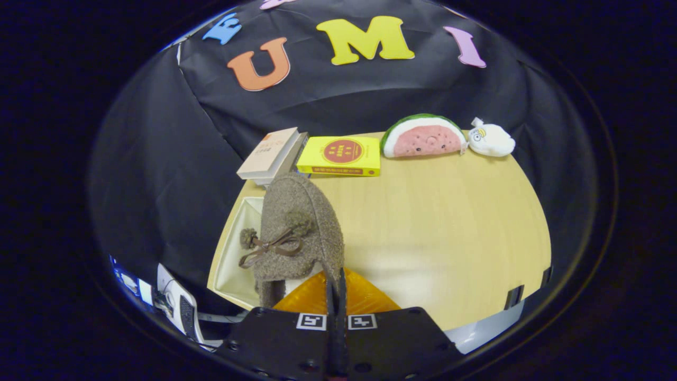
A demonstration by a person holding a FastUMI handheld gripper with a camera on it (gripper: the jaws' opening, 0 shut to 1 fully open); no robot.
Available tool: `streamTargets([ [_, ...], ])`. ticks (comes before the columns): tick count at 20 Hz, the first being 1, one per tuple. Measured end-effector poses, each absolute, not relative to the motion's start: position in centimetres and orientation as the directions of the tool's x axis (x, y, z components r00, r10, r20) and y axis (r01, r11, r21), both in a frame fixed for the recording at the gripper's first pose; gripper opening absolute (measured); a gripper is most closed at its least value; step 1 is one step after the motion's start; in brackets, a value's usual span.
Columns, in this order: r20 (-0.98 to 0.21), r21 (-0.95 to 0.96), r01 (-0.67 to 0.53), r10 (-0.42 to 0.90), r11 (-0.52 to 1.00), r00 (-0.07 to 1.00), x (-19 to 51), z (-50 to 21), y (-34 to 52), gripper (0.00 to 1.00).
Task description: Open the storage box then place both shoes into the box .Put the left shoe in first, then the right shoe, with the right side of both shoes facing outward in a uniform manner.
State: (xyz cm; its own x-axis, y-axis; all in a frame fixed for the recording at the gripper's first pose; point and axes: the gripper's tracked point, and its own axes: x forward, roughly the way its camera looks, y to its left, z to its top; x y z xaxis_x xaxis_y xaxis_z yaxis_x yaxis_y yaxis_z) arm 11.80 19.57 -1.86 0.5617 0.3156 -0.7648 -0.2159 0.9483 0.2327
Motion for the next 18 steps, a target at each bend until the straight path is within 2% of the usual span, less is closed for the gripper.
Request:
streamTargets([
  [9, -0.756, 0.300, -0.198, 0.359, 0.933, 0.547, 12.5, -4.0, 28.7, 0.00],
  [18, -0.791, 0.161, -0.109, 0.194, 0.981, 0.580, 13.5, -10.4, 29.1, 0.00],
])
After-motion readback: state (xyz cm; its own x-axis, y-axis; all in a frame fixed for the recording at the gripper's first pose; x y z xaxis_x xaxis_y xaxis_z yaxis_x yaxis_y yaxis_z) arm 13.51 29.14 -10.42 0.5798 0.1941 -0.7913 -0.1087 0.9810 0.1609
